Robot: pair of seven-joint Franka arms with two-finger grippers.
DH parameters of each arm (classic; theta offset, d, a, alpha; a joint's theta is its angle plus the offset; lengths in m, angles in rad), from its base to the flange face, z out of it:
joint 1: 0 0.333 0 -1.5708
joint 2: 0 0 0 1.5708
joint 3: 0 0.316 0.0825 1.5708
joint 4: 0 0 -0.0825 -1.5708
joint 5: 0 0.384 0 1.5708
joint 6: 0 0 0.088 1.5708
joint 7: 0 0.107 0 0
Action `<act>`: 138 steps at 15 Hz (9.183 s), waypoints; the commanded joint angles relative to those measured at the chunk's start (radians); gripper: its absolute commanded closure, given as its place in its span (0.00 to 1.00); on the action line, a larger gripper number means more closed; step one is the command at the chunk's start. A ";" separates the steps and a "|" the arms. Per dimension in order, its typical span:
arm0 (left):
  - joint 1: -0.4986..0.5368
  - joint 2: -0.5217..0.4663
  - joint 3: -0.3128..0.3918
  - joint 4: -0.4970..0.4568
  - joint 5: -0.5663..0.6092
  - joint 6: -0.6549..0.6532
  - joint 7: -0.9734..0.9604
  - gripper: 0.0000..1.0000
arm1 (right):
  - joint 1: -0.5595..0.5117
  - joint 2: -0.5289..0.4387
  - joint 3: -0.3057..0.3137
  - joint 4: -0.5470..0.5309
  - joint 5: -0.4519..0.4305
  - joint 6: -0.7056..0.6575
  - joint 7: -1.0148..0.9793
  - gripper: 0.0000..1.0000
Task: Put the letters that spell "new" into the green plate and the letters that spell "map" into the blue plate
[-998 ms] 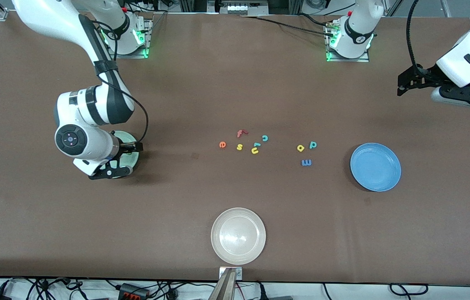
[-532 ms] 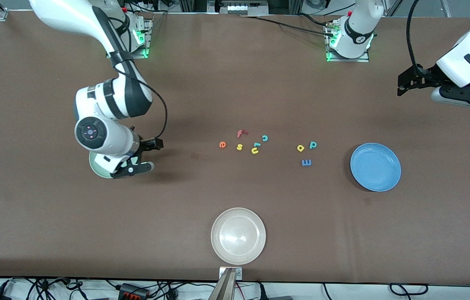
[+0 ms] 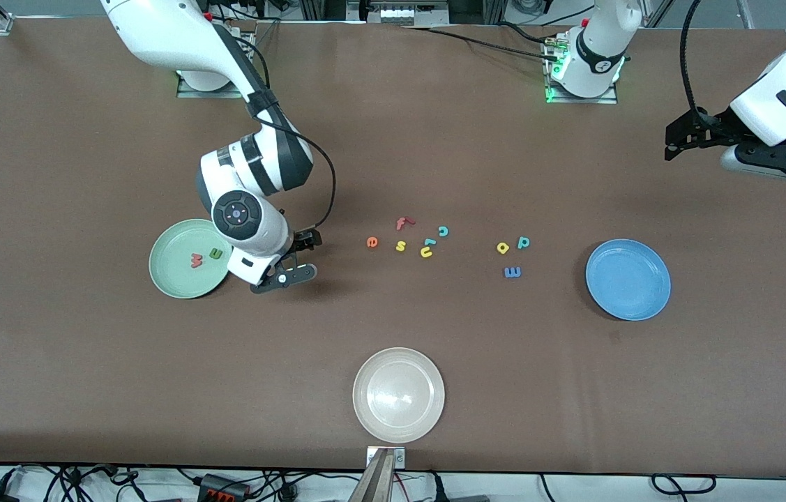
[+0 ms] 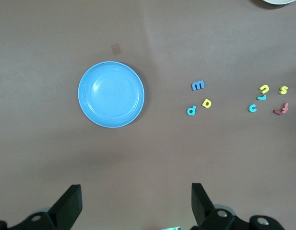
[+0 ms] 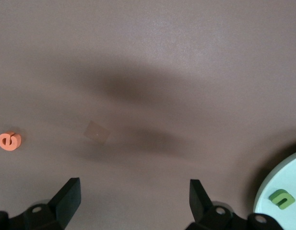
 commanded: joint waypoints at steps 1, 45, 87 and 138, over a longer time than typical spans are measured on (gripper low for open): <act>0.005 0.013 -0.002 0.031 0.000 -0.024 0.014 0.00 | 0.009 0.001 -0.002 0.023 0.003 -0.012 0.011 0.00; -0.001 0.013 -0.004 0.031 0.000 -0.024 0.011 0.00 | 0.261 0.214 -0.004 0.164 0.004 0.127 0.670 0.15; -0.247 0.472 -0.012 -0.563 0.009 1.005 0.125 0.15 | 0.232 0.243 0.018 0.164 0.053 0.165 0.617 0.56; -0.126 0.643 -0.176 -0.184 0.332 0.798 0.471 0.13 | -0.152 0.032 -0.283 -0.189 0.004 0.044 -0.257 0.46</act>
